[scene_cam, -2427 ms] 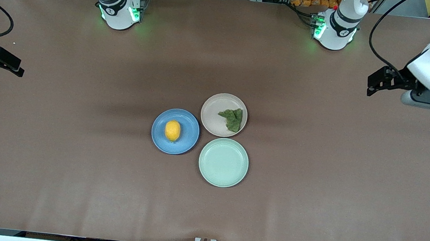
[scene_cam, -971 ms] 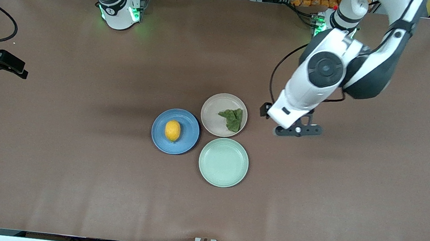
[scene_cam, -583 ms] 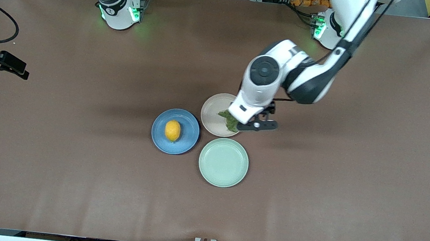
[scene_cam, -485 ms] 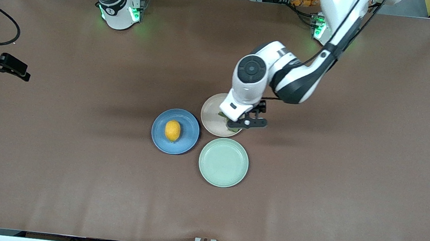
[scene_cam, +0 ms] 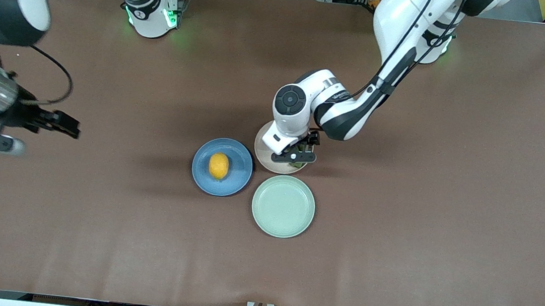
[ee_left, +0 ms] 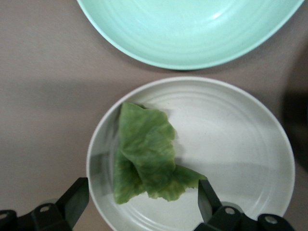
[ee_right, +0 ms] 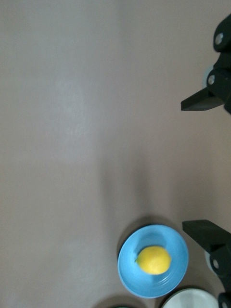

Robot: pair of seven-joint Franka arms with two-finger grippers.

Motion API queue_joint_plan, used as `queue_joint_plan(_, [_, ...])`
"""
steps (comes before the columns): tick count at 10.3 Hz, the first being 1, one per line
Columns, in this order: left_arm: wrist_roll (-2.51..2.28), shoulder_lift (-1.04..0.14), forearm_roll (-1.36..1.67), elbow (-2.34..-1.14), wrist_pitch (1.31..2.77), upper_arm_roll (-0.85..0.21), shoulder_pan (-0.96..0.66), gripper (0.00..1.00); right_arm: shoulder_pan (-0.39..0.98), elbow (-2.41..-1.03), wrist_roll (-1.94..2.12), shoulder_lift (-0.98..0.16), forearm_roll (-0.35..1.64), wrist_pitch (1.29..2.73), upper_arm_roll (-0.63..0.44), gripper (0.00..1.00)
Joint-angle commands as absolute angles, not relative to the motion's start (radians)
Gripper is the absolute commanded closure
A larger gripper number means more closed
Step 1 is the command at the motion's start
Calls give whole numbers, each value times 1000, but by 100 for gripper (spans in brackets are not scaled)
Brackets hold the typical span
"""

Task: Pick lemon and lettuce from blue and beige plates
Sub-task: 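Grasp the lettuce with the left gripper while the right gripper reaches the lemon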

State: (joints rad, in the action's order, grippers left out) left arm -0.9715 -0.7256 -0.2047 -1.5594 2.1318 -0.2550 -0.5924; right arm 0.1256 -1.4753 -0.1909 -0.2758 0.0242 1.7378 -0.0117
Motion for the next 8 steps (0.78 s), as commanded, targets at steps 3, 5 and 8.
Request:
queue_joint_plan(3, [-1002, -755, -226, -1539, 2161, -244, -611, 0, 201, -1463, -431, -440, 22, 1900, 50, 0])
queue_joint_plan(5, [-1002, -770, -222, -1539, 2183, -244, -606, 0, 227, -1465, -544, -520, 15, 1995, 86, 0])
queue_joint_plan(8, [-997, -779, -201, -1542, 2203, -244, -591, 0, 268, -1533, -619, -595, 2, 2151, 106, 0])
